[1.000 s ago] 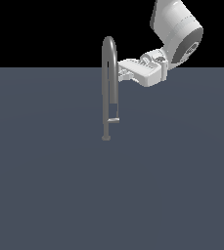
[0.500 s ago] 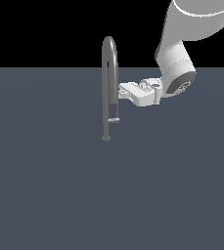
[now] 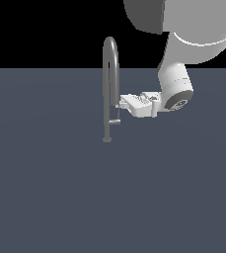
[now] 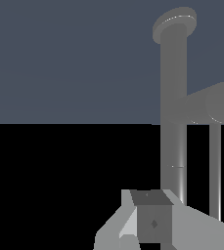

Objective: Turn on the faucet by rotating a designated handle.

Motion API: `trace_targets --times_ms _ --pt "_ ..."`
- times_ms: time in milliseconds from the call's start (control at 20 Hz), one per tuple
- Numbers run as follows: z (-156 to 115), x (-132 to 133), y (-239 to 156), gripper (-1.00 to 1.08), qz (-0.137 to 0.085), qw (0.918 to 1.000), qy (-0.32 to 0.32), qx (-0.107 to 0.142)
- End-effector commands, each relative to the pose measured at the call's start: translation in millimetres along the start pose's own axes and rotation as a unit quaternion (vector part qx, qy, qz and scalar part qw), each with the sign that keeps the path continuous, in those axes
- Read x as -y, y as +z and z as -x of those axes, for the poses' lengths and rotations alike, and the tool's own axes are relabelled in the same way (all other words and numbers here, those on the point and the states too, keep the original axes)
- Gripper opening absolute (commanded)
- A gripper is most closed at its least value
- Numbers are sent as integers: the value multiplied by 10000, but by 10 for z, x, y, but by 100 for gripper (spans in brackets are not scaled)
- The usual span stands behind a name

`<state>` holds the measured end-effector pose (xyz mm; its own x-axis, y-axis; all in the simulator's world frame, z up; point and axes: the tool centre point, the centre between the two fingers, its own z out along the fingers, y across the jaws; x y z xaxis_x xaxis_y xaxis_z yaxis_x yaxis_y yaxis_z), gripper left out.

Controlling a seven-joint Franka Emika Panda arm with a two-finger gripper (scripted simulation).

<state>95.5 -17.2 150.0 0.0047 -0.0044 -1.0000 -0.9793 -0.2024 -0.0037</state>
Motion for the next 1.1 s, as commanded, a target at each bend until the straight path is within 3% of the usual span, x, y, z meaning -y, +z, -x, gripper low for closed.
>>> trace_targets --times_ms 0,1050 --pt "-18 9 8 -100 -26 10000 18 28" --pt "78 -259 11 -100 -25 10000 16 27"
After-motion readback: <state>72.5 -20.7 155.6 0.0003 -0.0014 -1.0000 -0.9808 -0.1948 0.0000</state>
